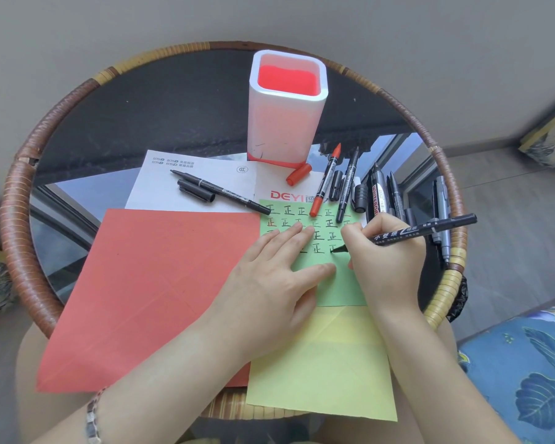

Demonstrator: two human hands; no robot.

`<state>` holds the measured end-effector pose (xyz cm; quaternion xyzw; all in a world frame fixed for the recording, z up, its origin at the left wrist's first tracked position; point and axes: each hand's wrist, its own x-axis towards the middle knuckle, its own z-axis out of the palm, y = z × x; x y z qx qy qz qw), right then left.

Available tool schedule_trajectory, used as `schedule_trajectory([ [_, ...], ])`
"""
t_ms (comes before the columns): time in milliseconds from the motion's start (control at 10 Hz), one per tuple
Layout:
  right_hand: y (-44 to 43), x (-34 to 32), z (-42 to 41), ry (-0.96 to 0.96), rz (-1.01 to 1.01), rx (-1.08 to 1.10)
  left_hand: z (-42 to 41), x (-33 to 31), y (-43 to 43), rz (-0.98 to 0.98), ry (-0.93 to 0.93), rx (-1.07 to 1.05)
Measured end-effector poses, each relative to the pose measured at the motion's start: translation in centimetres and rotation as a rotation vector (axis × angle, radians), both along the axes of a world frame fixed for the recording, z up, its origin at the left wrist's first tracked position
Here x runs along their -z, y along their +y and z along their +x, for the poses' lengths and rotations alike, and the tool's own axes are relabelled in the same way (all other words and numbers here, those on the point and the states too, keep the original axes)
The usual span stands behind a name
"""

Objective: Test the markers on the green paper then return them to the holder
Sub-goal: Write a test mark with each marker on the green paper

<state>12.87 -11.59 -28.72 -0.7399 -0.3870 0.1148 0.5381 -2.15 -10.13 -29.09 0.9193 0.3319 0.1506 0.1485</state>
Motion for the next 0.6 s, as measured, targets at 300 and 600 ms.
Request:
schedule_trajectory([
  [300, -0.18, 0.04, 0.04, -0.023, -0.014, 0.036, 0.01, 0.07, -0.01, -0.010, -0.001, -0.003],
  [600, -0.47, -0.43, 0.13, 0.093, 0.090, 0.093, -0.06, 0.04, -0.05, -0.006, 0.021, -0.007],
])
